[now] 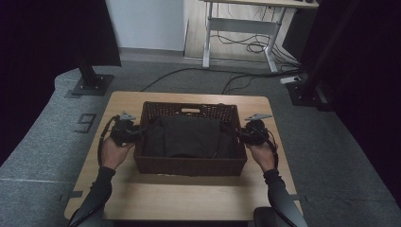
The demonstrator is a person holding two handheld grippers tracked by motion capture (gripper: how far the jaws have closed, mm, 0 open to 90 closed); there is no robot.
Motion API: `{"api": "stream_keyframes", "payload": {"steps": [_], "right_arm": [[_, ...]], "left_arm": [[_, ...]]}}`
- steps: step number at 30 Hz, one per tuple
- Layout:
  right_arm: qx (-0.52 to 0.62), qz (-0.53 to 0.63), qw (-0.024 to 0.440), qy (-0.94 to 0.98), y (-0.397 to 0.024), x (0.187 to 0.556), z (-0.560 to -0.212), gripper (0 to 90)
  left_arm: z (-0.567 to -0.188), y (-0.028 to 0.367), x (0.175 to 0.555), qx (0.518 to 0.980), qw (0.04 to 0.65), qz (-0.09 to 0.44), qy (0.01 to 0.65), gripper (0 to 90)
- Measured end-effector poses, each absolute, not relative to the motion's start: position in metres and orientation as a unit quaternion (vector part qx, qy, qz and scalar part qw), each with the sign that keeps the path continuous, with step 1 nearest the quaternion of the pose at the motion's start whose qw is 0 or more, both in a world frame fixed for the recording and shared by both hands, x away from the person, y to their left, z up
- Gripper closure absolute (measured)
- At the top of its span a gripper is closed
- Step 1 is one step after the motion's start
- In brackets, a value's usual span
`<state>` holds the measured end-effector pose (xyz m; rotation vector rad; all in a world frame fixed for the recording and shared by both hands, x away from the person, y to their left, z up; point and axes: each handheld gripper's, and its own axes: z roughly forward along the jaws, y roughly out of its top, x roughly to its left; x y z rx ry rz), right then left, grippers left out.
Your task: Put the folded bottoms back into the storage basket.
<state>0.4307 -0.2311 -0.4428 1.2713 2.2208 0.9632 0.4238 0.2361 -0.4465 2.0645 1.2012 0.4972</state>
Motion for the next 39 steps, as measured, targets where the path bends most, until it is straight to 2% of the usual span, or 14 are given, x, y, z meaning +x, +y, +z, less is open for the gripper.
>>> {"api": "stream_keyframes", "payload": {"steps": [12,13,14,15,17,18,21,24,26,27,28,30,32,39], "right_arm": [[0.452,0.345,0.206,0.797,-0.23,0.434,-0.443,63.3],[0.452,0.345,0.206,0.797,-0.23,0.434,-0.443,63.3],[0.453,0.342,0.214,0.795,-0.231,0.434,-0.442,57.1],[0.453,0.342,0.214,0.795,-0.231,0.434,-0.442,57.1],[0.454,0.345,0.213,0.793,-0.232,0.433,-0.441,50.1],[0.454,0.351,0.213,0.791,-0.233,0.432,-0.439,44.4],[0.446,0.361,0.217,0.79,-0.233,0.429,-0.437,41.0],[0.432,0.367,0.22,0.794,-0.233,0.425,-0.434,36.4],[0.425,0.371,0.215,0.797,-0.232,0.421,-0.43,30.7],[0.425,0.371,0.215,0.797,-0.232,0.421,-0.43,30.7],[0.421,0.374,0.215,0.798,-0.233,0.417,-0.428,24.5],[0.42,0.373,0.219,0.797,-0.234,0.413,-0.426,21.4],[0.42,0.377,0.218,0.796,-0.235,0.412,-0.425,20.7],[0.422,0.385,0.226,0.789,-0.246,0.397,-0.419,13.6]], "left_arm": [[-0.446,0.237,0.428,0.796,0.342,0.192,0.46,59.0],[-0.446,0.237,0.428,0.796,0.342,0.192,0.46,57.1],[-0.446,0.238,0.427,0.798,0.34,0.195,0.458,52.2],[-0.446,0.238,0.427,0.798,0.34,0.195,0.458,49.1],[-0.446,0.239,0.425,0.798,0.343,0.2,0.453,45.6],[-0.446,0.24,0.423,0.797,0.353,0.195,0.45,37.8],[-0.444,0.241,0.42,0.792,0.364,0.198,0.448,28.3],[-0.439,0.244,0.415,0.786,0.375,0.196,0.45,24.8],[-0.436,0.246,0.412,0.784,0.38,0.198,0.449,16.7],[-0.434,0.247,0.409,0.782,0.385,0.198,0.449,16.7],[-0.43,0.25,0.406,0.78,0.395,0.189,0.447,14.7],[-0.427,0.252,0.402,0.78,0.398,0.186,0.446,14.0],[-0.425,0.253,0.398,0.782,0.398,0.189,0.441,13.4],[-0.424,0.26,0.385,0.79,0.392,0.202,0.427,1.2]]}}
